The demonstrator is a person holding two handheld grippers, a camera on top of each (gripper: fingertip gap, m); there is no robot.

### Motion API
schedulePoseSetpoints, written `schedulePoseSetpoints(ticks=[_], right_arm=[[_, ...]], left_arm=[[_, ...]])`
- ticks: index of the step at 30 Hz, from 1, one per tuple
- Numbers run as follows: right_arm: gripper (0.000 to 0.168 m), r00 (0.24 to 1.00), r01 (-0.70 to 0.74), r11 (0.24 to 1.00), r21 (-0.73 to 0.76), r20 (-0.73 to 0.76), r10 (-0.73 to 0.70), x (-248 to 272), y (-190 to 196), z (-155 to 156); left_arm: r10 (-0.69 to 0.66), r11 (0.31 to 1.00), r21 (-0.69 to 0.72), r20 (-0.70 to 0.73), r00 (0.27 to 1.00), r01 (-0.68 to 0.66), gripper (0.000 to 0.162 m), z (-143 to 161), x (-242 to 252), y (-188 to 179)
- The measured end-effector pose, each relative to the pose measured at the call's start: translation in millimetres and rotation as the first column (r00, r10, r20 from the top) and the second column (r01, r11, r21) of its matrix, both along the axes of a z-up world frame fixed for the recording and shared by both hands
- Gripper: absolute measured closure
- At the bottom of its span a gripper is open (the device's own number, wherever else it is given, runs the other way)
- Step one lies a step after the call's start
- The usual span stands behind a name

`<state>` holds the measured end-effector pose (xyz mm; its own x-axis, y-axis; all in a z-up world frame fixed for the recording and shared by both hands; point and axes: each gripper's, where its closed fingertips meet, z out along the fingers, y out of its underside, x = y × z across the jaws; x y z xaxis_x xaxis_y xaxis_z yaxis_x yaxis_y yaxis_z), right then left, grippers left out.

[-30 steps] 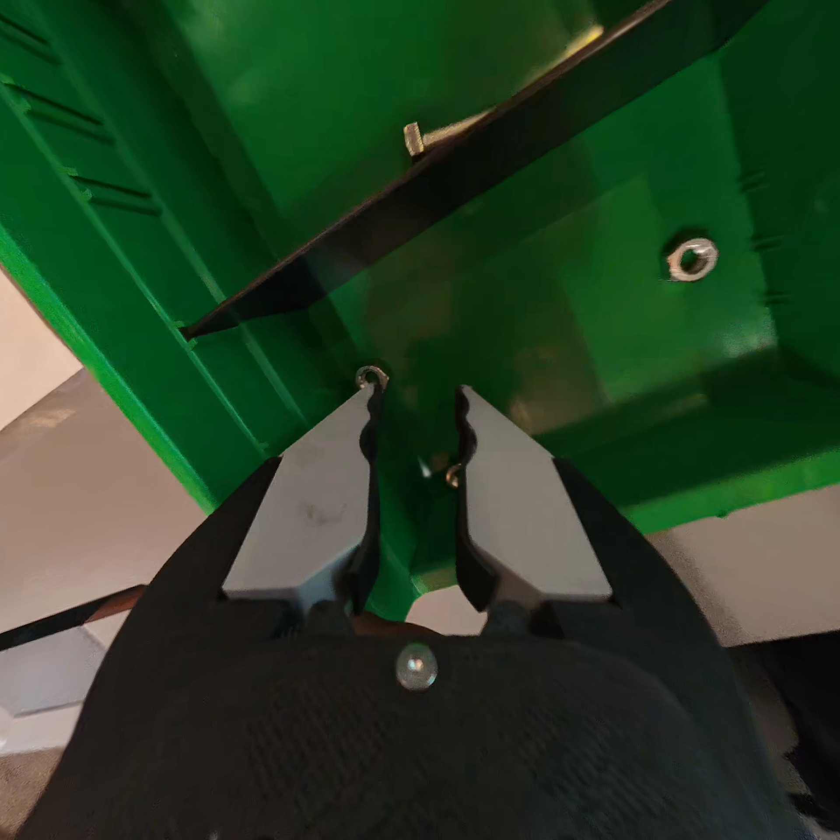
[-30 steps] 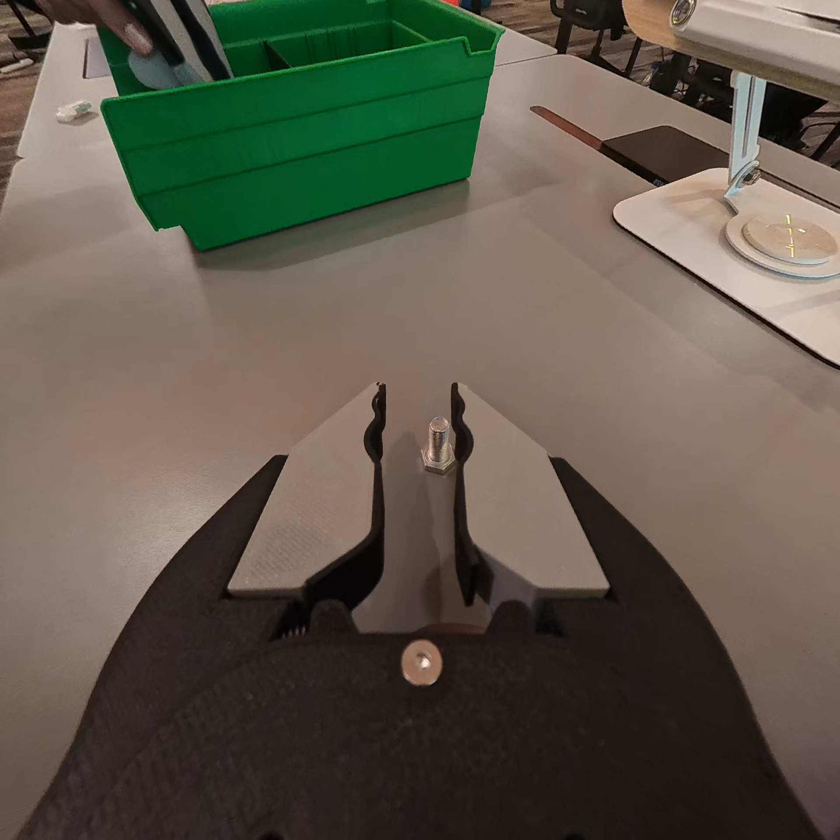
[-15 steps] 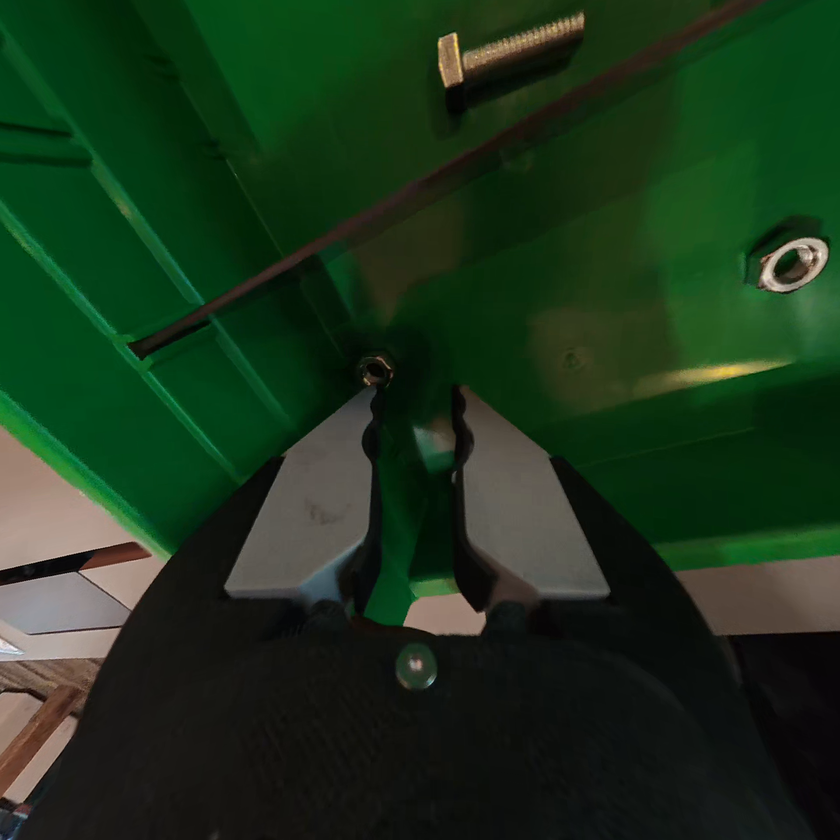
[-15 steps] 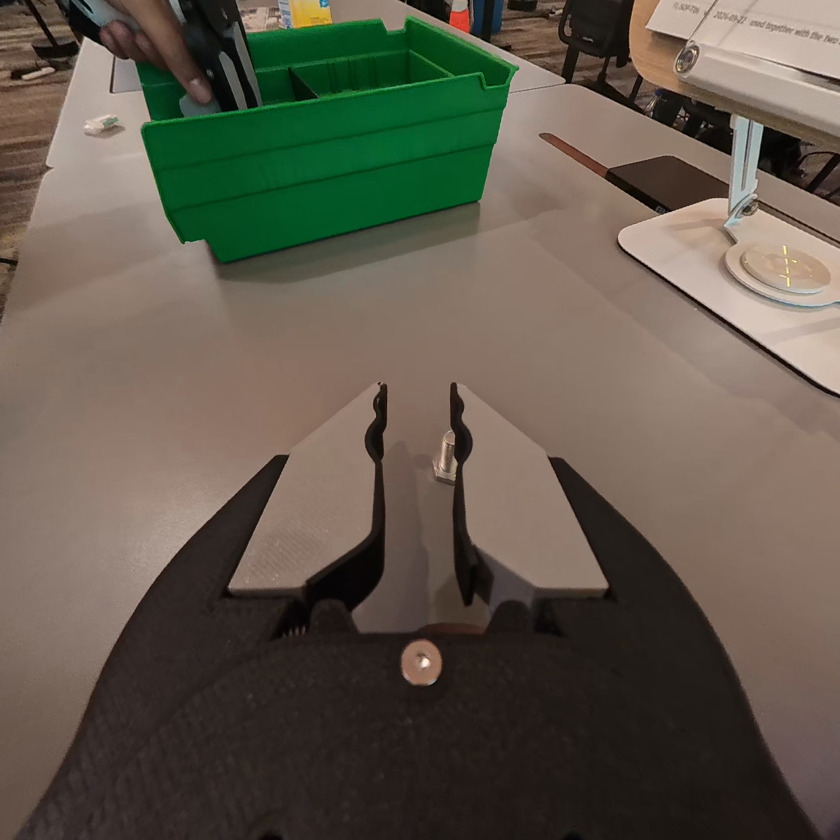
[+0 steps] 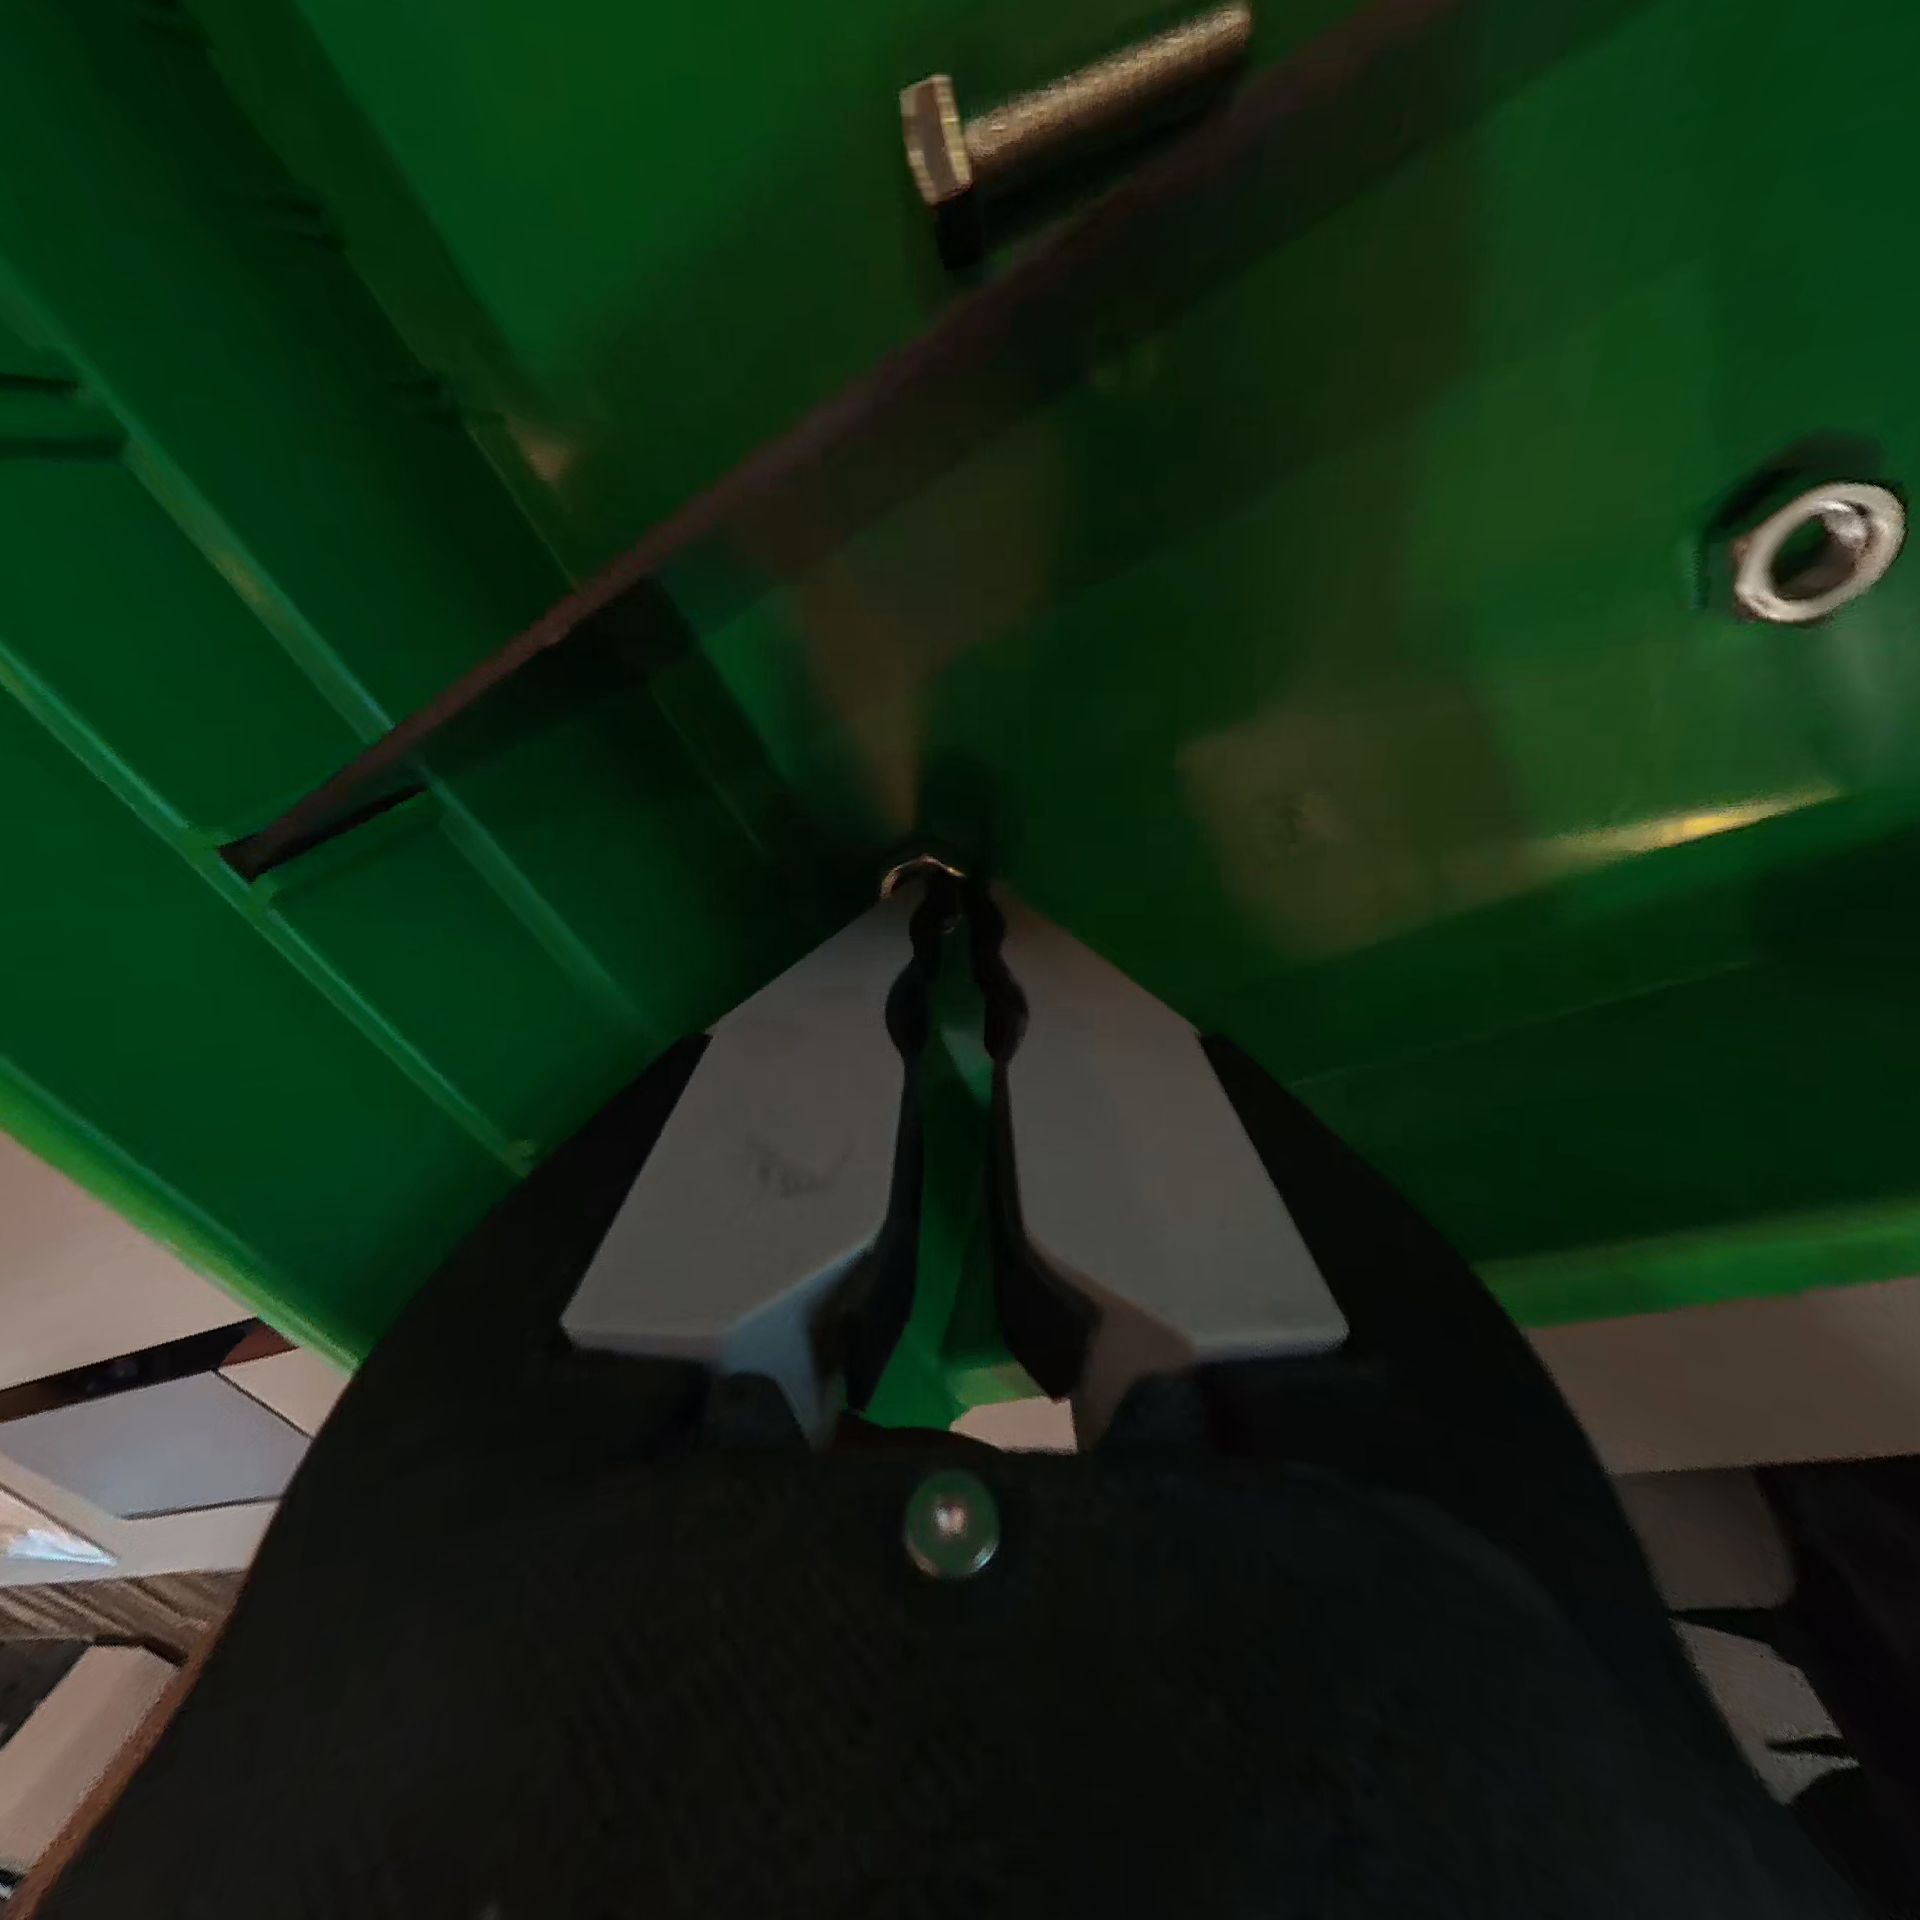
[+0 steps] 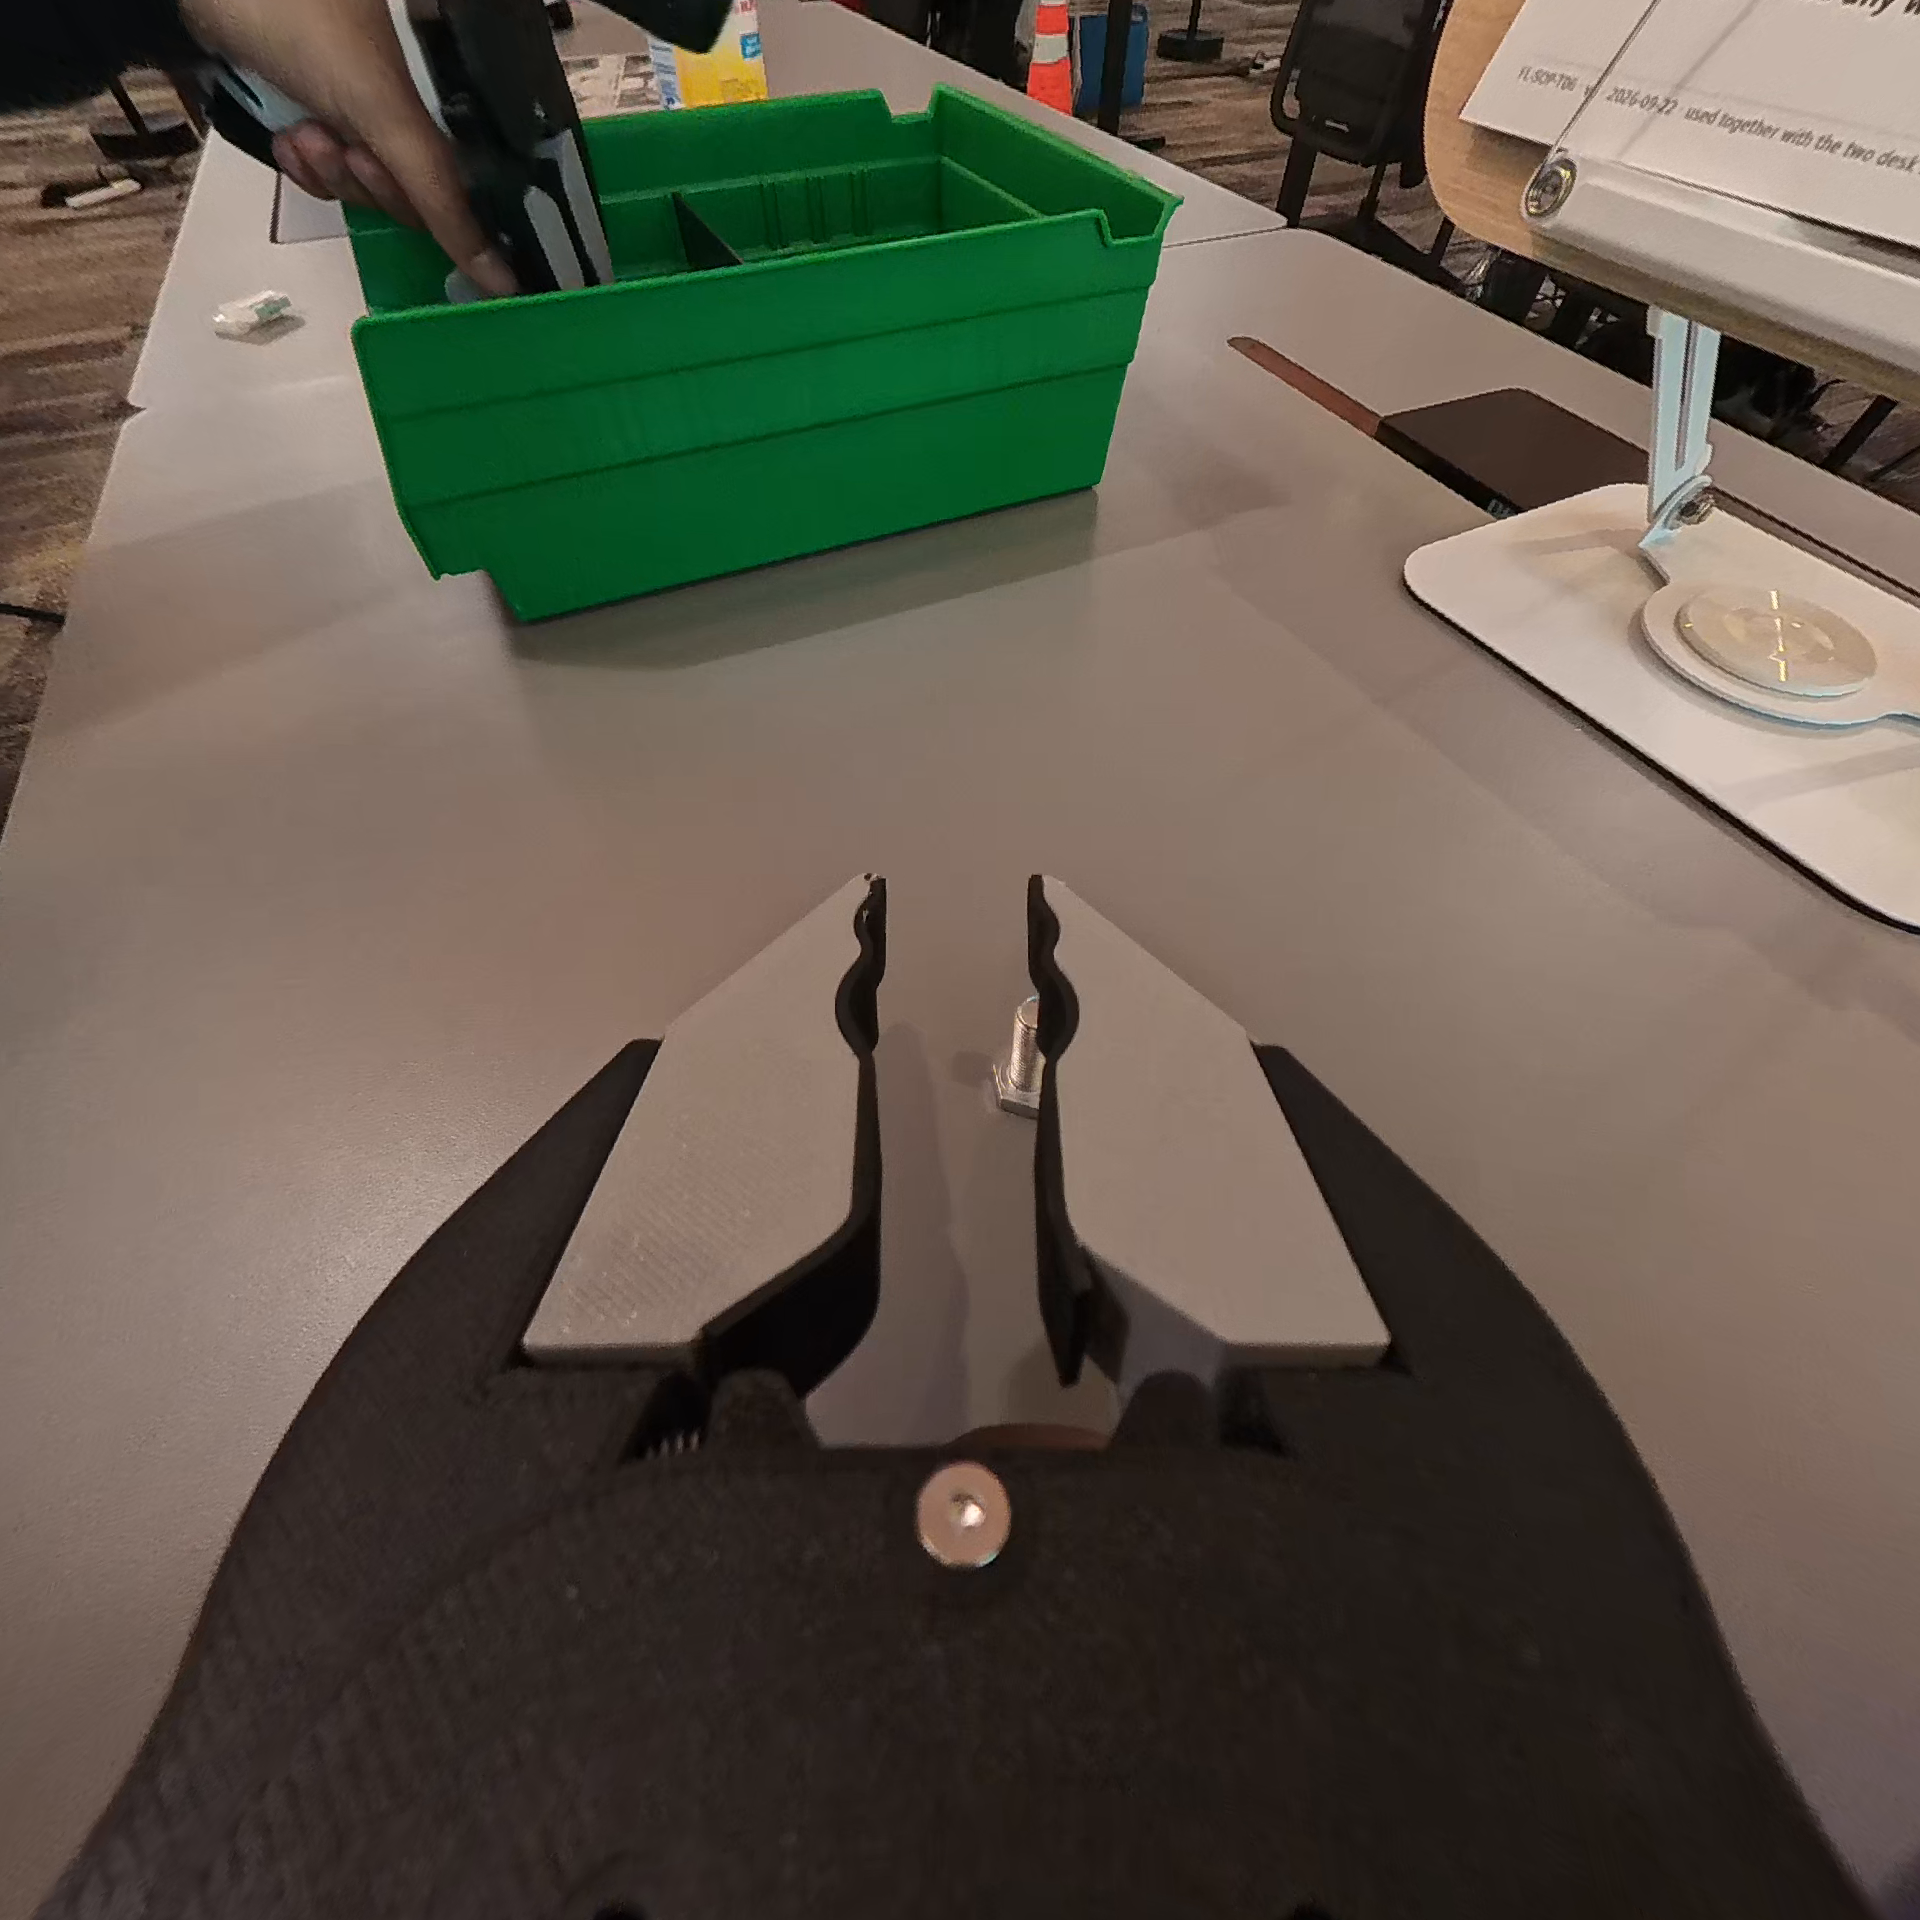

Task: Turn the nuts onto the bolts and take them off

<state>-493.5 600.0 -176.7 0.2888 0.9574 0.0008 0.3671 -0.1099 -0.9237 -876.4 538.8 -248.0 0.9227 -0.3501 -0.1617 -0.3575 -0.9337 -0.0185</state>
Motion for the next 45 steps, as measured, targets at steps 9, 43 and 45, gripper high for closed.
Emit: schedulePoseSetpoints(ticks=[9,43,45], right_arm=[[0.144,0.999,-0.003,1.0,-0.016,-0.051,0.003,2.5,0.2,10.3],[0.143,0.832,-0.357,0.903,-0.241,-0.522,0.19,9.3,-51.3,98.3],[0.144,0.834,-0.363,0.897,-0.25,-0.518,0.193,8.4,-51.8,96.2]], left_arm=[[-0.184,0.856,0.507,0.115,0.976,0.102,0.159,106.1,59.3,34.9],[-0.956,-0.106,0.994,-0.093,0.277,-0.03,0.16,163.7,403.9,1.0],[-0.952,-0.125,0.991,-0.108,0.286,-0.041,0.16,167.0,403.0,-0.1]])
